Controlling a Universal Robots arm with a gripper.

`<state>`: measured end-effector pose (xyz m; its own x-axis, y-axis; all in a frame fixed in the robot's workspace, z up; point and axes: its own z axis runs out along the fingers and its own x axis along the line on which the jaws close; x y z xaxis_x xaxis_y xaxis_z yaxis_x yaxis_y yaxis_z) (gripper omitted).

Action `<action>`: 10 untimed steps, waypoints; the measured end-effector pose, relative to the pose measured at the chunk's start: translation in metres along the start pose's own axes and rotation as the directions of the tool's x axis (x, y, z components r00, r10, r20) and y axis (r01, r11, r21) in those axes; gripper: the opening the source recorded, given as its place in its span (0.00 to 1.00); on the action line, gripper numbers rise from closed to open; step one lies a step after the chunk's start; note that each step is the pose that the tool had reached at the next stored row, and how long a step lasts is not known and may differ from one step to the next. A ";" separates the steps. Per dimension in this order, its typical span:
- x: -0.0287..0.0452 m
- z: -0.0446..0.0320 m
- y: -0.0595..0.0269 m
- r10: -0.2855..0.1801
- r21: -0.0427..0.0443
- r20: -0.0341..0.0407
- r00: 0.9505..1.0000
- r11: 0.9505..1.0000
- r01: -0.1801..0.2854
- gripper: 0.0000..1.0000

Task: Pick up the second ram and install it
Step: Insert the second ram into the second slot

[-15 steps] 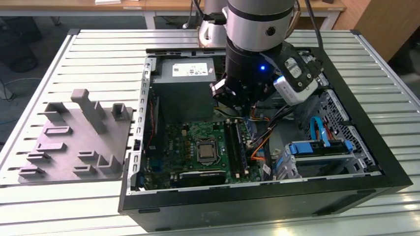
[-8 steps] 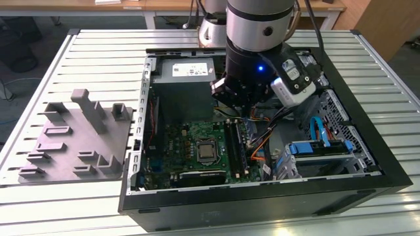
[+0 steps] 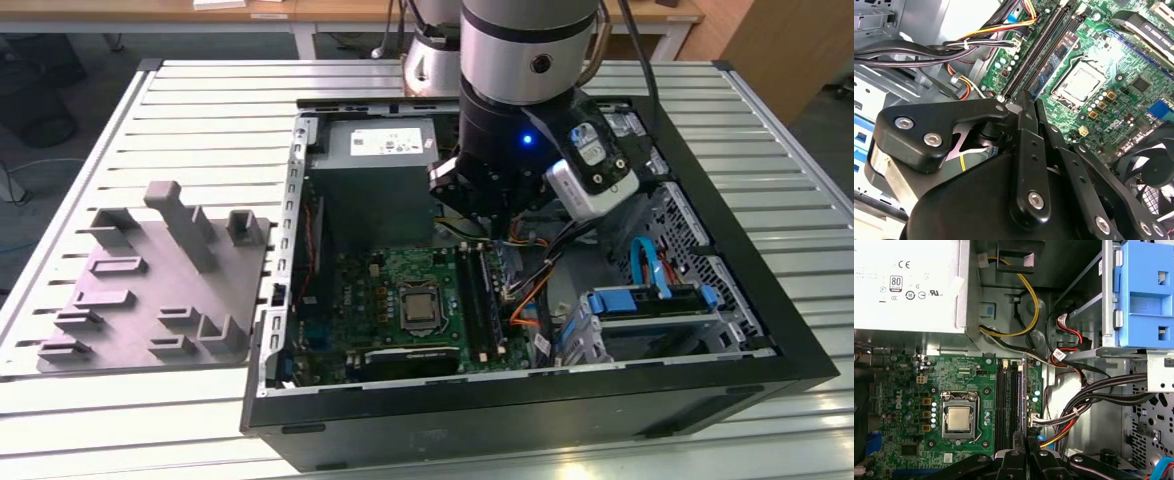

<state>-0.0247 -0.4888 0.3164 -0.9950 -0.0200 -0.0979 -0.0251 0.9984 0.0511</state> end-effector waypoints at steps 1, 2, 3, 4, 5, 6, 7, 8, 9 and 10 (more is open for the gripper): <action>0.0000 0.0000 0.0000 0.000 0.000 0.000 1.000 1.000 0.000 0.14; 0.0000 0.0000 0.0000 0.000 0.000 0.000 1.000 1.000 0.000 0.14; 0.0002 0.0002 -0.0002 0.000 0.000 0.000 1.000 1.000 0.000 0.14; 0.0004 0.0009 -0.0008 0.000 0.000 0.000 1.000 1.000 0.000 0.14; 0.0009 0.0019 -0.0016 0.000 0.000 0.000 1.000 1.000 0.000 0.14; 0.0013 0.0030 -0.0023 0.000 0.000 0.000 1.000 1.000 0.000 0.14; 0.0018 0.0041 -0.0031 0.000 0.000 0.000 1.000 1.000 0.000 0.14; 0.0023 0.0053 -0.0038 0.000 0.000 0.000 1.000 1.000 0.000 0.14; 0.0027 0.0065 -0.0045 0.000 0.000 0.000 1.000 1.000 0.000 0.14; 0.0031 0.0078 -0.0053 0.000 0.000 0.000 1.000 1.000 0.000 0.14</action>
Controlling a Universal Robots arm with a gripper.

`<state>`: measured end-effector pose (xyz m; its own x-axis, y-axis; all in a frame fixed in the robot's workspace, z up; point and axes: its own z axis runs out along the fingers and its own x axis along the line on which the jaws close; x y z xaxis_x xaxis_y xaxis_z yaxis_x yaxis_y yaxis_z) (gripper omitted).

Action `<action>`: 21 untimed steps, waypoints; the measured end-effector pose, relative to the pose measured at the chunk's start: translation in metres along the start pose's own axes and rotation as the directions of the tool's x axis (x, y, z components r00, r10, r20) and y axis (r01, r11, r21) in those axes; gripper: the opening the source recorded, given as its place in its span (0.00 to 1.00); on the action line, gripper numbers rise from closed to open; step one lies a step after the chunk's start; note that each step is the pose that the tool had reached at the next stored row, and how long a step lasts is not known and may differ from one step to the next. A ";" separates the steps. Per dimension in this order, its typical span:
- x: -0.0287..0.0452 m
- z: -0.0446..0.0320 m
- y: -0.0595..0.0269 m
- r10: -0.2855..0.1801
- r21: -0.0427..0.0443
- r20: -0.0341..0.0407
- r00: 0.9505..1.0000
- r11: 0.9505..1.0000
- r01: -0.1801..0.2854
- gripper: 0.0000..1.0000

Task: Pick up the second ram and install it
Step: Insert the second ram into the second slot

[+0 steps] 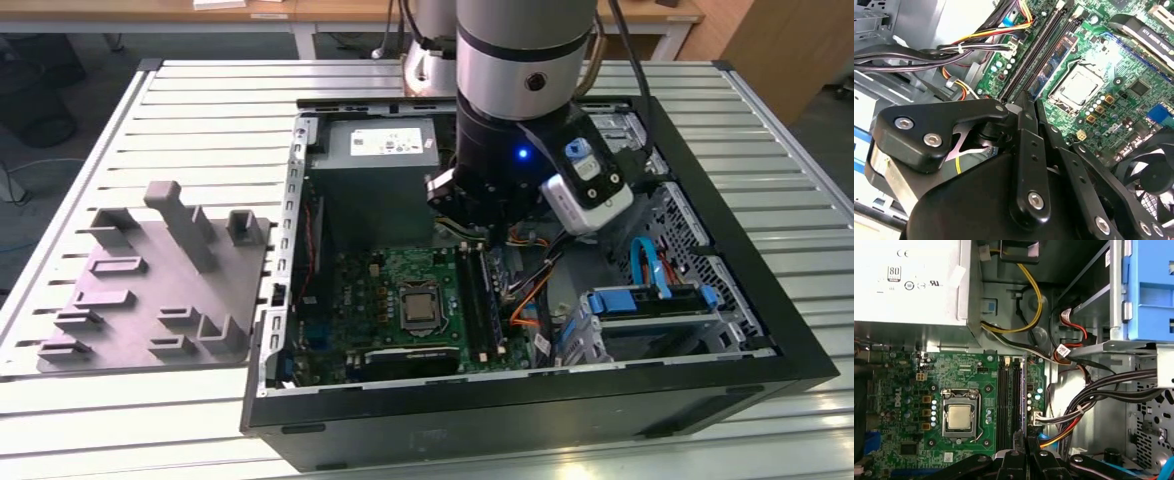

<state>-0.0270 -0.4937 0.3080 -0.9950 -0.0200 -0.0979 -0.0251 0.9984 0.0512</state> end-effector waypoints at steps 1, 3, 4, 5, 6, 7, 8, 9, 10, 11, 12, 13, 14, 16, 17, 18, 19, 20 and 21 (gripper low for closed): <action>0.0002 0.0014 -0.0004 0.000 0.000 0.000 1.000 1.000 0.000 0.14; 0.0004 0.0038 -0.0006 0.001 0.001 -0.007 1.000 1.000 -0.001 0.14; 0.0004 0.0039 -0.0006 0.003 0.002 -0.023 1.000 1.000 -0.003 0.14; 0.0002 0.0039 -0.0006 0.004 0.003 -0.041 0.999 1.000 -0.004 0.14; 0.0001 0.0040 -0.0006 0.005 0.004 -0.059 0.998 1.000 -0.005 0.14; -0.0002 0.0041 -0.0007 0.007 0.006 -0.076 0.997 1.000 -0.006 0.14; -0.0012 0.0042 -0.0007 0.008 0.007 -0.096 0.995 1.000 -0.007 0.14; -0.0026 0.0047 -0.0008 0.008 0.007 -0.109 0.994 1.000 -0.008 0.14; -0.0040 0.0058 -0.0009 0.009 0.007 -0.115 0.993 1.000 -0.008 0.14; -0.0054 0.0072 -0.0010 0.009 0.007 -0.118 0.993 1.000 -0.008 0.14; -0.0070 0.0087 -0.0011 0.009 0.007 -0.120 0.993 1.000 -0.008 0.14; -0.0087 0.0108 -0.0012 0.009 0.007 -0.120 0.993 1.000 -0.008 0.14; -0.0102 0.0127 -0.0013 0.009 0.007 -0.121 0.993 1.000 -0.008 0.14; -0.0126 0.0165 -0.0016 0.009 0.007 -0.122 0.992 1.000 -0.008 0.14; -0.0134 0.0184 -0.0017 0.009 0.007 -0.123 0.992 1.000 -0.008 0.14; -0.0139 0.0198 -0.0018 0.009 0.007 -0.124 0.992 1.000 -0.008 0.14; -0.0142 0.0206 -0.0018 0.009 0.007 -0.124 0.992 1.000 -0.008 0.14; -0.0141 0.0206 -0.0019 0.009 0.008 -0.124 0.992 1.000 -0.008 0.14; -0.0142 0.0206 -0.0019 0.009 0.008 -0.124 0.992 1.000 -0.008 0.14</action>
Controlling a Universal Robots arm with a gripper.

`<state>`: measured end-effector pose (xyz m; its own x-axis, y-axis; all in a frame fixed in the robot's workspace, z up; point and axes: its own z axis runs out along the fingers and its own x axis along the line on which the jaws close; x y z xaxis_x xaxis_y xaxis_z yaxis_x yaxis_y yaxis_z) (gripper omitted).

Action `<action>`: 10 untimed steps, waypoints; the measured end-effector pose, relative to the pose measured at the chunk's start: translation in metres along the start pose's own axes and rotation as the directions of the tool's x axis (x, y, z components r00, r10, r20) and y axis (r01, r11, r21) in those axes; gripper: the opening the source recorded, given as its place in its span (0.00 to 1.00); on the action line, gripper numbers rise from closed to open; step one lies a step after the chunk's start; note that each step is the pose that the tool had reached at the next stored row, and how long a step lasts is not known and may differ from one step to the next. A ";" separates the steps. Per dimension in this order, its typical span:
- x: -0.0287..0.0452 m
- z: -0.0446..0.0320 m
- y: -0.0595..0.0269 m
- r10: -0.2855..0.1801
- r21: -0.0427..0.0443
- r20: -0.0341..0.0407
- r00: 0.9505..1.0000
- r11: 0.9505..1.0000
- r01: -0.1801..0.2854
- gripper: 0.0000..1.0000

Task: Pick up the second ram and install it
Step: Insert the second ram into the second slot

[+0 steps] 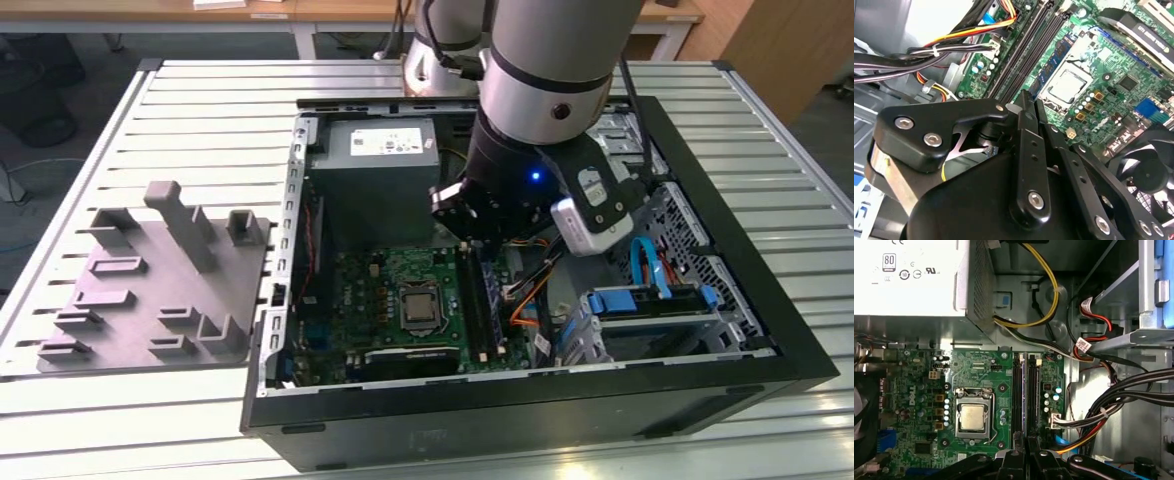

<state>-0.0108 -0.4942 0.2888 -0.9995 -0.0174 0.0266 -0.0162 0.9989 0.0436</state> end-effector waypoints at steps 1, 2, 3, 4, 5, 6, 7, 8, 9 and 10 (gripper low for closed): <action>0.0000 0.0000 0.0000 0.000 0.000 0.000 1.000 1.000 0.000 0.14; 0.0000 0.0001 0.0000 0.000 0.000 0.000 1.000 1.000 0.000 0.14; -0.0001 0.0001 0.0000 0.000 0.000 0.000 1.000 1.000 0.000 0.14; -0.0001 0.0001 0.0000 0.000 0.000 0.000 1.000 1.000 0.000 0.14; -0.0001 0.0001 0.0000 0.000 0.000 0.000 1.000 1.000 0.000 0.14; -0.0002 0.0004 0.0001 -0.004 0.002 0.000 1.000 1.000 0.004 0.14; -0.0002 0.0007 0.0000 -0.015 0.006 -0.001 1.000 1.000 0.015 0.14; -0.0002 0.0010 0.0000 -0.028 0.008 -0.001 1.000 1.000 0.029 0.14; -0.0002 0.0015 0.0000 -0.040 0.009 -0.002 0.999 0.999 0.040 0.14; -0.0001 0.0022 -0.0001 -0.042 0.010 -0.002 0.999 0.999 0.042 0.14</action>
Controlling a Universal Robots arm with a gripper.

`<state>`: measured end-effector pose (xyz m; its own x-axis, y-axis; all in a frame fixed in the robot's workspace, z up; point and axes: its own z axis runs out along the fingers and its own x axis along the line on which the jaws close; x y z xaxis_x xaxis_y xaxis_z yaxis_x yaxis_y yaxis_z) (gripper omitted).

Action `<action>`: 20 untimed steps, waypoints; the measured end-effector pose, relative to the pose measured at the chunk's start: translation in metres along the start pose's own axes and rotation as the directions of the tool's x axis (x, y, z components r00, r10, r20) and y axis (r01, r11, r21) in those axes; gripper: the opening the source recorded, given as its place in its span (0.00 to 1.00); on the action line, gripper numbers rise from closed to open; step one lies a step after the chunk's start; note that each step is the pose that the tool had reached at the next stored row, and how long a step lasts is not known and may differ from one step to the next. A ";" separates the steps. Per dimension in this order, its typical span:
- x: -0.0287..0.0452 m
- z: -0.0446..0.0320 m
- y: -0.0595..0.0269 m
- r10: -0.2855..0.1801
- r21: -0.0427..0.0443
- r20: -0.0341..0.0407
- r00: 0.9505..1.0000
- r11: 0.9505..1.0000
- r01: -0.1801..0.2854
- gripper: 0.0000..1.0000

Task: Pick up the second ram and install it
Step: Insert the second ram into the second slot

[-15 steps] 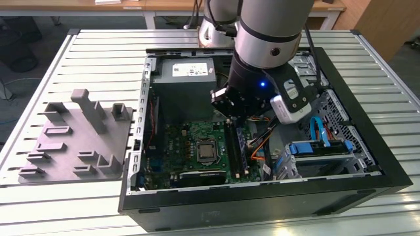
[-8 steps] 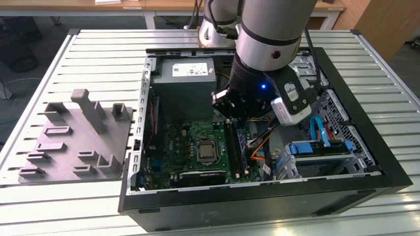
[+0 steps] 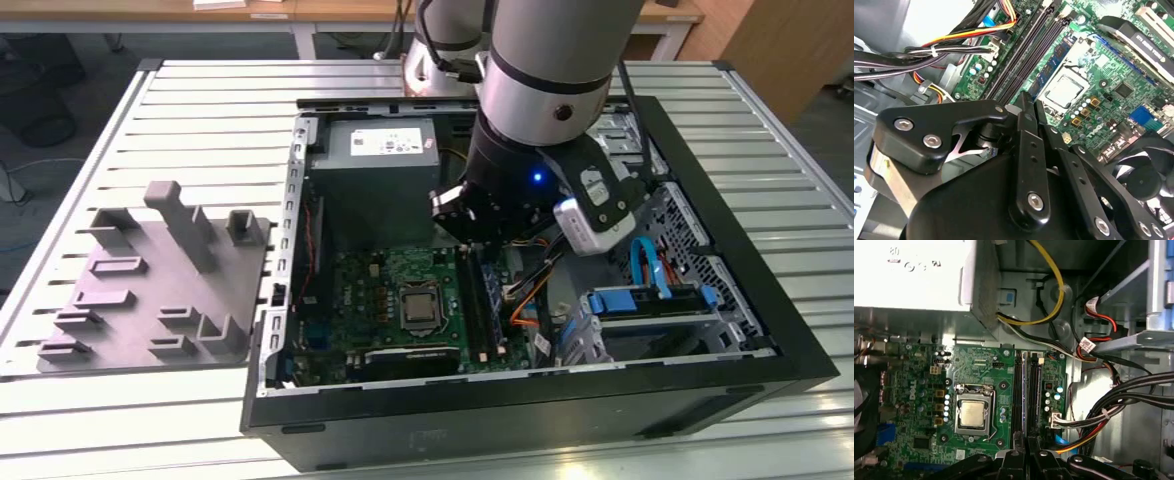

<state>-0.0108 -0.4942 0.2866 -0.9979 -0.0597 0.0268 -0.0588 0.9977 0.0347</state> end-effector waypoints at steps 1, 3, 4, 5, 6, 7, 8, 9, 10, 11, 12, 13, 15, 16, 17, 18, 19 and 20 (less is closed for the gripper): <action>0.0000 0.0012 0.0000 0.000 0.000 0.000 1.000 1.000 0.000 0.14; -0.0002 0.0046 -0.0001 0.022 -0.001 0.001 1.000 1.000 -0.022 0.14; -0.0002 0.0062 -0.0002 0.040 -0.001 0.001 0.999 0.999 -0.040 0.14; -0.0002 0.0077 -0.0002 0.057 -0.001 0.002 0.998 0.998 -0.057 0.14; -0.0002 0.0092 -0.0003 0.074 -0.002 0.003 0.997 0.997 -0.074 0.14; -0.0003 0.0102 -0.0003 0.084 -0.002 0.003 0.996 0.996 -0.084 0.14; -0.0003 0.0113 -0.0004 0.085 -0.002 0.003 0.996 0.996 -0.085 0.14; -0.0003 0.0125 -0.0005 0.086 -0.002 0.003 0.996 0.996 -0.086 0.14; -0.0004 0.0142 -0.0006 0.086 -0.002 0.003 0.996 0.996 -0.086 0.14; -0.0004 0.0160 -0.0008 0.086 -0.002 0.003 0.996 0.996 -0.086 0.14; -0.0004 0.0178 -0.0012 0.086 -0.002 0.003 0.996 0.996 -0.086 0.14; -0.0004 0.0196 -0.0018 0.086 -0.002 0.003 0.996 0.996 -0.086 0.14; -0.0004 0.0227 -0.0037 0.086 -0.001 0.003 0.996 0.996 -0.086 0.14; -0.0004 0.0245 -0.0054 0.086 -0.001 0.003 0.996 0.996 -0.086 0.14; -0.0003 0.0282 -0.0079 0.086 -0.002 0.003 0.996 0.996 -0.086 0.14; -0.0003 0.0316 -0.0095 0.085 -0.002 0.003 0.996 0.996 -0.085 0.14; -0.0003 0.0334 -0.0101 0.083 -0.002 0.003 0.997 0.997 -0.083 0.14; -0.0003 0.0352 -0.0104 0.081 -0.001 0.003 0.997 0.997 -0.081 0.14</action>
<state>-0.0108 -0.5033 0.2511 -0.9994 0.0214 0.0268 0.0223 0.9992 0.0339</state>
